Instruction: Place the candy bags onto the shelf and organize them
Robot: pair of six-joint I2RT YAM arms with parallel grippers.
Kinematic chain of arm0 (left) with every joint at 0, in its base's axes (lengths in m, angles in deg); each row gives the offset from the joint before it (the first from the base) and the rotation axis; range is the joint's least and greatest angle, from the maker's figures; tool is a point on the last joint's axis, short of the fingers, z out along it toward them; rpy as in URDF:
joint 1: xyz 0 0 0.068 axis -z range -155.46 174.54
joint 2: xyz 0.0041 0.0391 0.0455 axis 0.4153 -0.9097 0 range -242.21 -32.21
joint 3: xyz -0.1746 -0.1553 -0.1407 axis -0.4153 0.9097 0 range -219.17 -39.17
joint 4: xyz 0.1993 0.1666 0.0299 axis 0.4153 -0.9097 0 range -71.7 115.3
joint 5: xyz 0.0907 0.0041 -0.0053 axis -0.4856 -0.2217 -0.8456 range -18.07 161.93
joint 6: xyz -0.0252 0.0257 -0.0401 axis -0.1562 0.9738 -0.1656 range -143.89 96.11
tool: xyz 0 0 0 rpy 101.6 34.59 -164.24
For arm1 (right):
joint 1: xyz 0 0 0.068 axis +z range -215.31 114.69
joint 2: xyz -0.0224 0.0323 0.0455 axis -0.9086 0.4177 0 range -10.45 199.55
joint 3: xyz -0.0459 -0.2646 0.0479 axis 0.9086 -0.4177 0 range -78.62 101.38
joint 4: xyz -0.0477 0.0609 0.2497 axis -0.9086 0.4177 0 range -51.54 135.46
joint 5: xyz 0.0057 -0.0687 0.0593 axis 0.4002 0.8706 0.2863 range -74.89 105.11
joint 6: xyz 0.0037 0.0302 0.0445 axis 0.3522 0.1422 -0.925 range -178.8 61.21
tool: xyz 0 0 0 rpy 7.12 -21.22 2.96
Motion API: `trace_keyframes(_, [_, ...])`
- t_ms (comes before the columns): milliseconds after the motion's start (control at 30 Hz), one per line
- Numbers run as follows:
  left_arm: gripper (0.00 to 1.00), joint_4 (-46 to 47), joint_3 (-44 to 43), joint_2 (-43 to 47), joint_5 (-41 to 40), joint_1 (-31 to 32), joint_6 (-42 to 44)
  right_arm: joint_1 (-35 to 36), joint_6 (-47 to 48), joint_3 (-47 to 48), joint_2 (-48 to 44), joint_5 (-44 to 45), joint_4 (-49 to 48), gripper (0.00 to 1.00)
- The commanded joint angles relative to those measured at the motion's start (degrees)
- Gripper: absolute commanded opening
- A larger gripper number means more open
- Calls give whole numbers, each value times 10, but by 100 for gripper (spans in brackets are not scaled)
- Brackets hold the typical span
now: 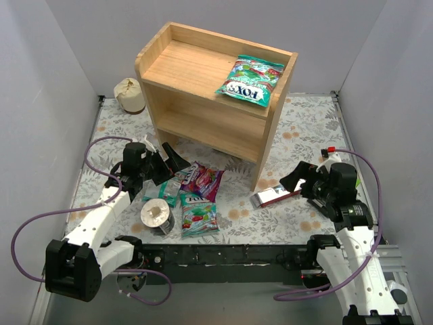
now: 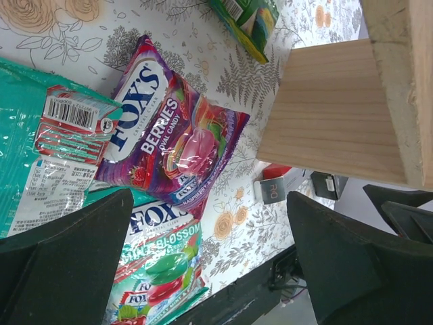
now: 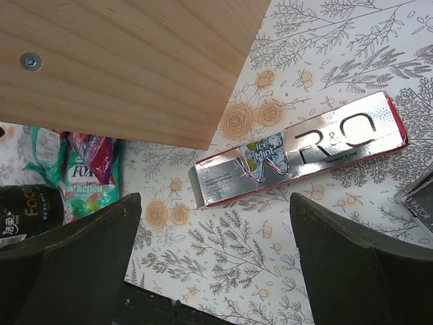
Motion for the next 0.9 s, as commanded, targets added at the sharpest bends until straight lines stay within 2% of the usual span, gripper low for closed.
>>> trace_keyframes(0, [98,7,0,-2,17,1,-2,-1,16,5,-22,-9,-12,98])
trace_keyframes(133, [98,-2,-2,-1,57,1,8,-1,12,1,-27,-20,-20,98])
trace_keyframes(267, [98,-52,-26,11,78,1,29,0,12,2,-12,-36,-16,98])
trace_keyframes(600, [98,-198,-97,59,25,1,72,-1,22,11,-18,-70,15,98])
trace_keyframes(700, [98,-217,-84,73,35,1,74,-1,27,19,-20,-104,31,98])
trace_keyframes(867, [98,-216,-28,104,111,1,35,0,14,17,-35,-187,29,94])
